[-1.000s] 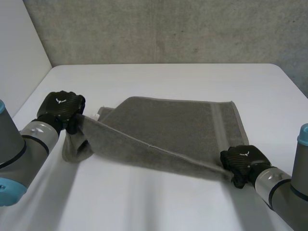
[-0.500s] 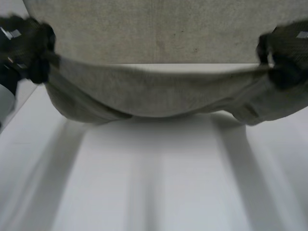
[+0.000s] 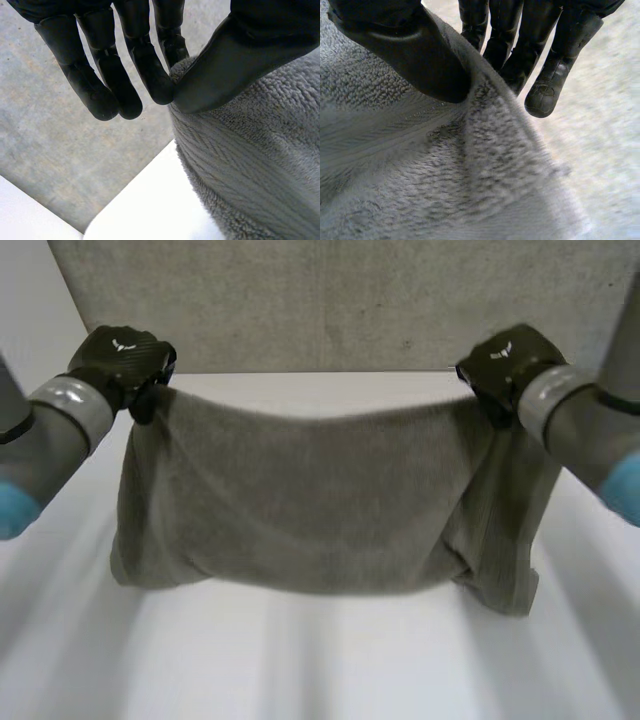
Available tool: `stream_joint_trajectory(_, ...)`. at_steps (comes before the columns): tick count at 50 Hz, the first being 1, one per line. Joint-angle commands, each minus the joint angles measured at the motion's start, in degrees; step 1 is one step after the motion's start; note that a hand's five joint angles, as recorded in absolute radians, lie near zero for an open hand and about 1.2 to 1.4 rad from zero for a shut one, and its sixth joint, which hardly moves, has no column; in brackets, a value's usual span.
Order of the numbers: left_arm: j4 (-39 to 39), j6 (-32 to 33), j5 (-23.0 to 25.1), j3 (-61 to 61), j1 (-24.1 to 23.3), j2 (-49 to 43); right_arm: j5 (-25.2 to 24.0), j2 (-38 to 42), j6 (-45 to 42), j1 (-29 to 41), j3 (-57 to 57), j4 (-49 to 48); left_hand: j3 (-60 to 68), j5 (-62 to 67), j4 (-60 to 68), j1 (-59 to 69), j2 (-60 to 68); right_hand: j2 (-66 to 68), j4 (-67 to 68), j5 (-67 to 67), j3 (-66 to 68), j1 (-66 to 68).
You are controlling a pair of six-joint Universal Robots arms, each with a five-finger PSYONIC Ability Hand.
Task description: Fold the towel.
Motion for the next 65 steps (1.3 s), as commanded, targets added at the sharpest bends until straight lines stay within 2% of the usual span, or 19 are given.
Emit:
stream_joint_trajectory(1,4.44,0.42,-5.99,15.8,-0.44,-3.85,4.73,0.52,0.59,0.19,-3.83,-29.01,-8.66,-13.91,-6.65,-0.91,-5.76,6.05,3.81,3.61,3.35,4.7)
stream_joint_trajectory(2,8.12,-1.33,-8.1,17.92,-0.71,-3.41,4.74,-0.97,0.33,0.37,-2.87,-36.14,-8.66,-13.91,-6.65,-0.91,-5.76,6.05,3.81,3.61,3.35,4.7)
stream_joint_trajectory(3,8.16,-1.35,-8.12,17.94,-0.71,-3.41,4.74,-0.98,0.33,0.37,-2.86,-36.21,-8.66,-13.91,-6.65,-0.91,-5.76,6.05,3.81,3.61,3.35,4.7)
stream_joint_trajectory(5,15.42,-6.16,-10.75,19.52,-0.8,-2.1,4.47,-6.06,0.24,0.46,0.12,-46.1,-8.66,-13.91,-6.65,-0.91,-5.76,6.05,3.81,3.61,3.35,4.7)
stream_joint_trajectory(7,17.81,-8.88,-11.02,19.44,-0.45,-0.78,3.69,-7.74,0.15,0.46,1.09,-46.84,-8.66,-13.91,-6.65,-0.91,-5.76,6.05,3.81,3.61,3.35,4.7)
stream_joint_trajectory(11,19.06,-12.78,-10.85,18.38,-0.27,0.9,1.4,-8.54,0.24,0.19,2.07,-44.64,-8.66,-13.91,-6.65,-0.91,-5.76,6.05,3.81,3.61,3.35,4.7)
stream_joint_trajectory(18,17.21,-13.83,-6.99,4.53,0.52,1.69,-0.62,-6.62,0.33,-0.16,5.48,-29.12,-8.66,-13.91,-6.65,-0.91,-5.76,6.05,3.81,3.61,3.35,4.7)
stream_joint_trajectory(27,21.34,-13.65,-2.15,-13.17,1.49,1.16,-5.01,-1.35,0.5,-0.51,17.69,-25.66,-8.66,-13.91,-6.65,-0.91,-5.76,6.05,3.81,3.61,3.35,4.7)
stream_joint_trajectory(30,24.95,-12.25,-1.44,-19.5,1.49,0.37,-5.2,-0.02,0.41,-0.6,19.56,-25.4,-8.66,-13.91,-6.65,-0.91,-5.76,6.05,3.81,3.61,3.35,4.7)
stream_joint_trajectory(32,28.01,-8.14,-1.09,-24.84,1.49,-0.85,-5.2,2.69,0.41,-0.69,22.62,-25.31,-8.66,-13.91,-6.65,-0.91,-5.76,6.05,3.81,3.61,3.35,4.7)
stream_joint_trajectory(33,28.02,-8.12,-1.09,-24.86,1.49,-0.86,-5.2,2.71,0.41,-0.69,22.63,-25.31,-8.66,-13.91,-6.65,-0.91,-5.76,6.05,3.81,3.61,3.35,4.7)
stream_joint_trajectory(35,29.6,-2.61,-1.01,-29.24,1.49,-1.12,-5.11,4.37,0.41,-0.69,25.52,-25.31,-8.66,-13.91,-6.65,-0.91,-5.76,6.05,3.81,3.61,3.35,4.7)
stream_joint_trajectory(41,29.87,3.57,-0.21,-34.79,1.75,-0.42,-4.93,3.32,0.59,-0.77,29.75,-25.57,-8.66,-13.91,-6.65,-0.91,-5.76,6.05,3.81,3.61,3.35,4.7)
stream_joint_trajectory(46,29.34,5.68,3.99,-41.28,2.89,7.12,-4.76,-6.67,0.85,-1.47,35.97,-25.22,-8.66,-13.91,-6.65,-0.91,-5.76,6.05,3.81,3.61,3.35,4.7)
stream_joint_trajectory(49,29.25,5.68,4.97,-43.14,3.51,9.51,-4.67,-9.25,0.85,-2.09,37.75,-24.96,-8.66,-13.91,-6.65,-0.91,-5.76,6.05,3.81,3.61,3.35,4.7)
stream_joint_trajectory(54,28.47,5.51,7.17,-50.42,6.23,21.96,-5.19,-21.0,0.24,-3.67,44.41,-20.23,-8.66,-13.91,-6.65,-0.91,-5.76,6.05,3.81,3.61,3.35,4.7)
stream_joint_trajectory(57,27.94,5.51,7.7,-51.84,7.11,24.89,-5.46,-23.22,-0.03,-4.2,45.4,-17.75,-8.66,-13.91,-6.65,-0.91,-5.76,6.05,3.81,3.61,3.35,4.7)
stream_joint_trajectory(59,25.84,5.42,9.1,-53.77,8.51,29.79,-7.21,-26.46,-1.77,-5.86,46.45,-12.15,-8.66,-13.91,-6.65,-0.91,-5.76,6.05,3.81,3.61,3.35,4.7)
stream_joint_trajectory(65,22.84,5.51,12.53,-54.48,9.4,32.45,-11.26,-28.32,-5.65,-9.65,45.75,-6.06,-8.66,-13.91,-6.65,-0.91,-5.76,6.05,3.81,3.61,3.35,4.7)
